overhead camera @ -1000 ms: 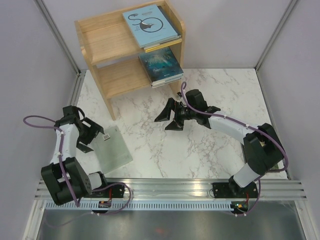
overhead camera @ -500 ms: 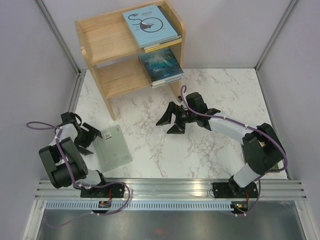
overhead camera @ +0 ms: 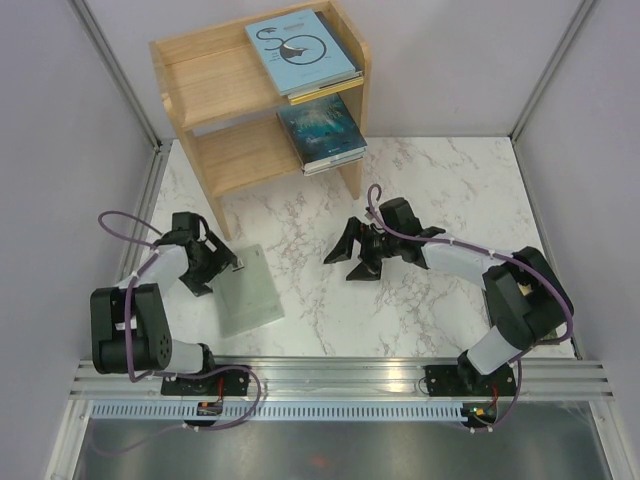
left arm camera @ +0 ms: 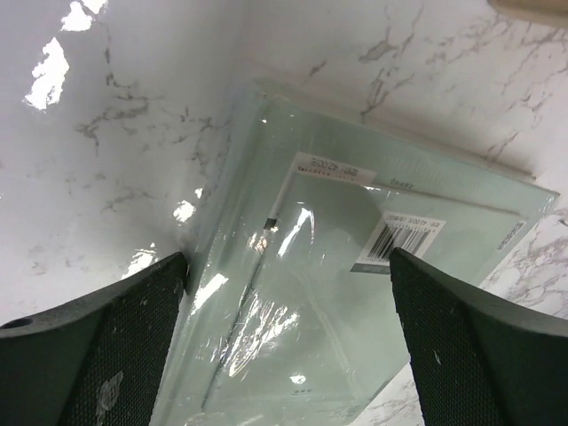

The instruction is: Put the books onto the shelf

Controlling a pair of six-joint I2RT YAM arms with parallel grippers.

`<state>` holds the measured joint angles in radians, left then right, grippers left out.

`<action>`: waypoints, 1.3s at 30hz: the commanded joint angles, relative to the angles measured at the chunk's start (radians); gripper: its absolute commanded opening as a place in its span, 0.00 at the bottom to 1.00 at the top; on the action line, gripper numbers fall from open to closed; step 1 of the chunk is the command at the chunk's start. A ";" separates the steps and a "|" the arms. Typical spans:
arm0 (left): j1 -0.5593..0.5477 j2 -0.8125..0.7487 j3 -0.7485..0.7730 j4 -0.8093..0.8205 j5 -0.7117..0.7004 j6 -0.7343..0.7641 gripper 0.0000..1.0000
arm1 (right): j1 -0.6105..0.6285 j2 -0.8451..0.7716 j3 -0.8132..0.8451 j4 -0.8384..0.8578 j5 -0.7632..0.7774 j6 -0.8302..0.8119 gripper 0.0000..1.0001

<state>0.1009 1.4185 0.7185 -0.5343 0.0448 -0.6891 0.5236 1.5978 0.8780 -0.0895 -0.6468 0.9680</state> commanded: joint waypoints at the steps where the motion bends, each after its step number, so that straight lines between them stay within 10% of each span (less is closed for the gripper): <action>1: -0.026 0.024 -0.091 -0.024 0.003 -0.081 0.98 | 0.001 -0.016 -0.033 0.042 0.019 -0.023 0.98; 20: -0.493 0.097 0.038 0.164 0.127 -0.176 0.91 | 0.001 0.025 -0.103 0.125 0.041 -0.009 0.98; 39: -0.523 0.174 0.130 0.135 0.167 0.016 0.91 | -0.115 0.062 0.130 -0.085 0.171 -0.233 0.98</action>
<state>-0.4160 1.5940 0.8688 -0.4290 0.2127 -0.7792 0.4255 1.6890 0.9413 -0.1398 -0.5083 0.8177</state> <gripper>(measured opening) 0.916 0.982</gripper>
